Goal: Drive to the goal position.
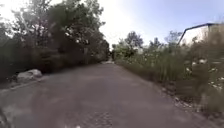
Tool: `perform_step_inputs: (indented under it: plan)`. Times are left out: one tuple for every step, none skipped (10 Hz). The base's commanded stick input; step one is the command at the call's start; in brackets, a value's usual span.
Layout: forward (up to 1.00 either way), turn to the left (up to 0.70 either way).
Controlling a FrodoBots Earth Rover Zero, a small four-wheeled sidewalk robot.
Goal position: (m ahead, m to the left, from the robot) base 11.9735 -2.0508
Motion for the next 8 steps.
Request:
perform_step_inputs:
  plan:
    - [1.0, -0.09]
    - [1.0, -0.09]
    - [1.0, -0.09]
    - [1.0, -0.09]
    - [1.0, -0.09]
    - [1.0, -0.09]
    - [1.0, -0.1]
    - [1.0, -0.1]
